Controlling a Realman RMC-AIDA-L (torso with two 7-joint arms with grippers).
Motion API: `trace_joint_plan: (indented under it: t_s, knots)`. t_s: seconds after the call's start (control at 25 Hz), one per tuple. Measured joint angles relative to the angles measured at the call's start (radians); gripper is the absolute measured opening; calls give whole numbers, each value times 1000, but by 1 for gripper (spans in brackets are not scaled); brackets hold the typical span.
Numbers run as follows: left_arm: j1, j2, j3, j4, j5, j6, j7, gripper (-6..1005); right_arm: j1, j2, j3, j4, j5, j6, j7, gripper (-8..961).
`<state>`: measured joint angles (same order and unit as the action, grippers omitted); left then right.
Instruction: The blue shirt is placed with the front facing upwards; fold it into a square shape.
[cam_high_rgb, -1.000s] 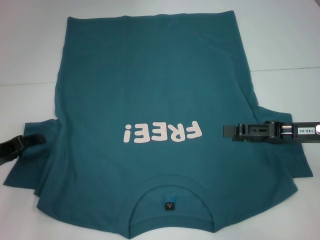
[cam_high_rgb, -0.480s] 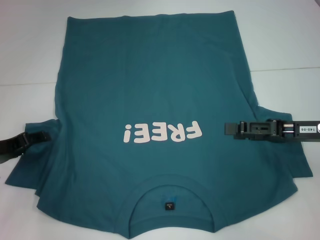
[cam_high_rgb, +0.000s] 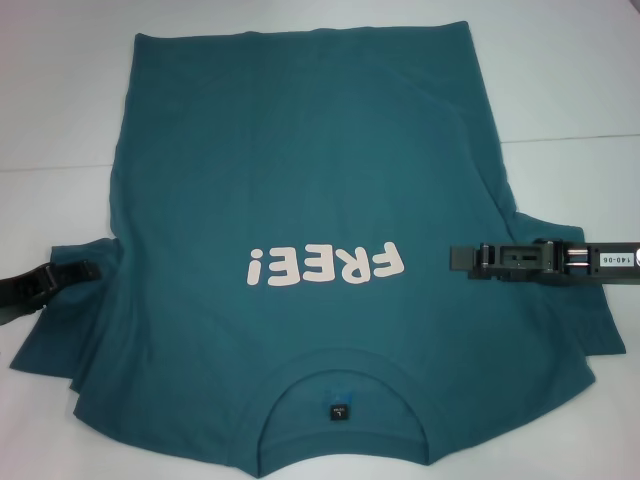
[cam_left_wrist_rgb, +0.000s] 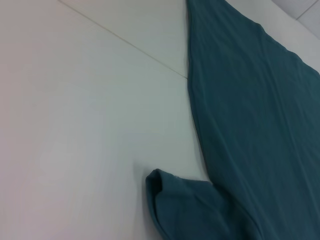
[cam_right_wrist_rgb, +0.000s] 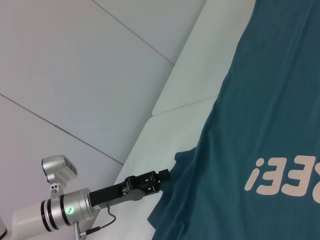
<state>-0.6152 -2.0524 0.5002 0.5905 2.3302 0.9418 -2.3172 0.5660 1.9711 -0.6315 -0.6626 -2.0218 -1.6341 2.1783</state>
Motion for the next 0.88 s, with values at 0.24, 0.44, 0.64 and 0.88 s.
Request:
trace_joint_plan:
  t_s: [0.24,0.44,0.64,0.88]
  knots:
    - [-2,5,15,5,32,3,-47,639,-2,0,1,0,0,0,0,868]
    - [-12,7,28,12,91,2,-103,635,-3,-1,11,0,0,-1,-2,868]
    - [-12,6,29,13,90,3,-103,569,-5,-1,12,0,1,-2,-9,868]
    - [-12,3,29,22,85,7,-102,349,-8,-2,13,0,2,-1,-9,867]
